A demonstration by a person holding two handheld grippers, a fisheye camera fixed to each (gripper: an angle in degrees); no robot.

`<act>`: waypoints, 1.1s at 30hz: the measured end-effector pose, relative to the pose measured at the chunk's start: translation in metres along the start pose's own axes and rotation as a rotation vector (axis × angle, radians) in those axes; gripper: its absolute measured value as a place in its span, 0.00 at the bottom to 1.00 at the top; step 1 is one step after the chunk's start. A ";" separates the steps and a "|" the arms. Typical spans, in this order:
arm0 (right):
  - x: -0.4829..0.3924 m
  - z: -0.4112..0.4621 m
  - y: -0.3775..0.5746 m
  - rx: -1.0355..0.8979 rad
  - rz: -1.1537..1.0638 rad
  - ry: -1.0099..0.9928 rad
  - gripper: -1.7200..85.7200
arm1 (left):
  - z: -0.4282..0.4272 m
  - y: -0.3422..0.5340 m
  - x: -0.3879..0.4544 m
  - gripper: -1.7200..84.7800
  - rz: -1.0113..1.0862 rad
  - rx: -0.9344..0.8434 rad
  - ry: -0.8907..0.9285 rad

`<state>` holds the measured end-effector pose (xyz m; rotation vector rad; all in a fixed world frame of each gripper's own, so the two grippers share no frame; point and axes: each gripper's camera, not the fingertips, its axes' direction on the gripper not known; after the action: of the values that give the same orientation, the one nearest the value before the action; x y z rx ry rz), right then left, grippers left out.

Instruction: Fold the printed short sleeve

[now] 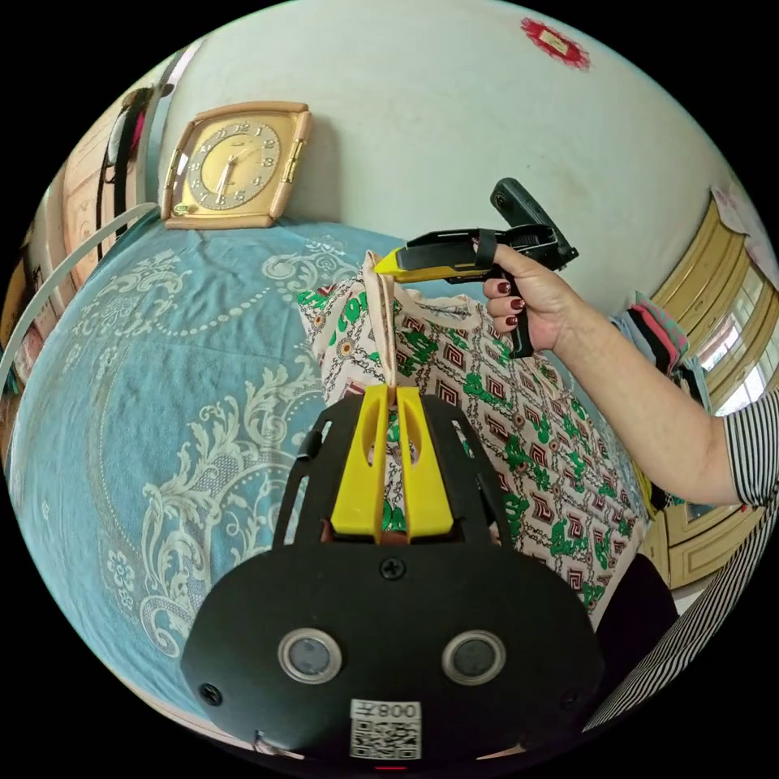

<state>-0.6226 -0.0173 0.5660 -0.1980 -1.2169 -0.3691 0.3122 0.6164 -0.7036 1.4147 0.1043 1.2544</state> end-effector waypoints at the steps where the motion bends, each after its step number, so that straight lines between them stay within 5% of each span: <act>1: 0.023 -0.006 0.011 0.006 0.058 -0.013 0.04 | 0.012 0.001 0.013 0.05 0.023 -0.030 -0.007; 14: 0.103 -0.036 0.064 0.006 0.254 -0.008 0.05 | 0.069 0.035 0.081 0.08 0.067 -0.178 0.007; 26: 0.019 -0.065 0.066 0.118 0.087 0.205 0.02 | 0.064 0.054 0.081 0.06 -0.001 -0.121 -0.004; 33: -0.011 -0.010 0.026 -0.041 0.009 0.226 0.02 | 0.089 0.061 0.073 0.04 -0.030 -0.185 -0.058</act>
<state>-0.6068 0.0047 0.5537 -0.1918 -0.9858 -0.3976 0.3705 0.5878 -0.5906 1.2837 -0.0295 1.1660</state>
